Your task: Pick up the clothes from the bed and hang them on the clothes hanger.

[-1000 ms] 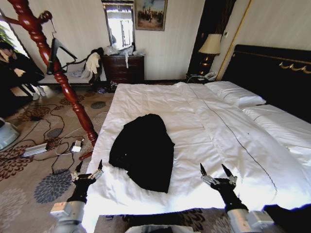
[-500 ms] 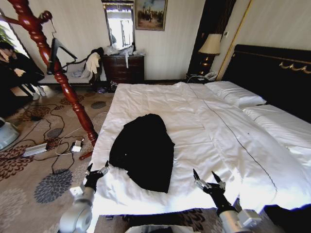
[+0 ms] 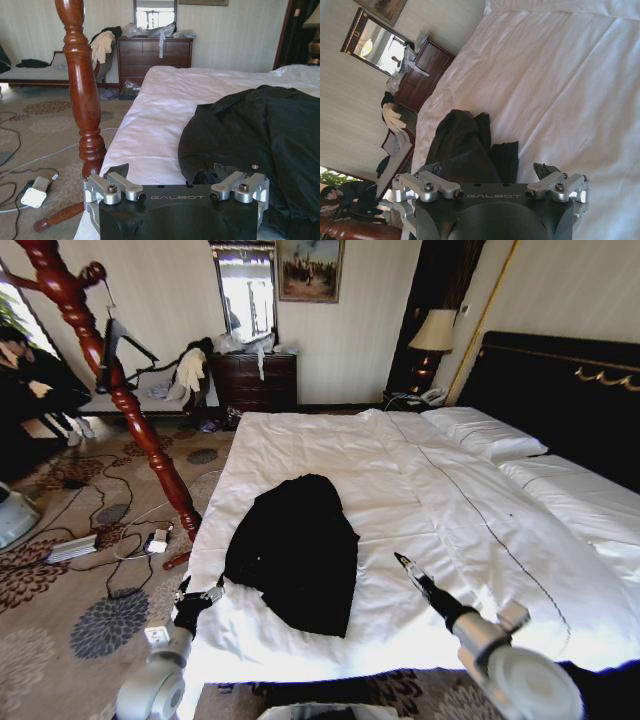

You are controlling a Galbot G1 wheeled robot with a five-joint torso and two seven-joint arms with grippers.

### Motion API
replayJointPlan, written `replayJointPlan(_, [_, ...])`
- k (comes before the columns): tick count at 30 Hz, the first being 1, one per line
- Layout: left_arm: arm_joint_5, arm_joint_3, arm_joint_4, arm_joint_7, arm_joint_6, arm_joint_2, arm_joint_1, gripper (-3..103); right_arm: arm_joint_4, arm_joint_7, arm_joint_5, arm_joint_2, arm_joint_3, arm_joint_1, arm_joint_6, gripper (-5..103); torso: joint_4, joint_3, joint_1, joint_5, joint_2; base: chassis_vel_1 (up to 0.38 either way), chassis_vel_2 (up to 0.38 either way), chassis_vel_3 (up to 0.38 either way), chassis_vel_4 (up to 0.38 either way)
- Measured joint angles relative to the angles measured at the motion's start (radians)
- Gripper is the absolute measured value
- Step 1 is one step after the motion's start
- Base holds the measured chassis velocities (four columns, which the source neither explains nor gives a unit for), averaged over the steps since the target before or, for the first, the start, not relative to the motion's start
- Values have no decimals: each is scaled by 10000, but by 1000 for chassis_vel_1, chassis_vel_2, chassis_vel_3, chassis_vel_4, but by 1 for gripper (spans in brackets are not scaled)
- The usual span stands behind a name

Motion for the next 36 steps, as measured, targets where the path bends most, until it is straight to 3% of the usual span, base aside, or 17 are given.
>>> replayJointPlan(3, [34, -116, -183, 31, -3, 104, 281, 96, -835, -6, -95, -264, -236, 725, -28, 100, -9, 0, 1, -3, 1, 0, 0, 0, 0])
replayJointPlan(5, [154, -328, -336, 91, -38, 114, 672, 96, -1756, -22, -189, -454, -613, 1408, -50, 100, 5, 0, 1, 0, 0, 0, 0, 0, 0])
replayJointPlan(9, [442, -677, -701, 176, -132, 93, 1265, 96, -3295, -135, -523, -455, -1398, 2502, -77, 100, -8, 0, 1, -1, 0, 0, 0, 0, 0])
replayJointPlan(18, [645, -1051, -1309, 296, -282, -201, 1902, 96, -5514, -240, -875, 435, -2708, 5068, -164, 100, -1, 0, 0, -2, 0, 0, 0, 0, 0])
replayJointPlan(24, [876, -1067, -1387, 426, -460, -412, 2049, 96, -7023, -414, -1257, 626, -3330, 6177, -186, 100, -3, 0, 1, -1, 0, 0, 0, 0, 0])
replayJointPlan(29, [953, -1067, -1430, 459, -513, -489, 2063, 96, -7653, -488, -1310, 808, -3674, 6674, -283, 100, -3, 0, 1, -2, 0, 0, 0, 0, 0])
replayJointPlan(36, [1121, -1111, -1447, 461, -619, -792, 2136, 95, -7124, -239, -1275, 1121, -4057, 6817, -552, 98, -2, -2, 0, -6, 1, 0, 0, 0, 0])
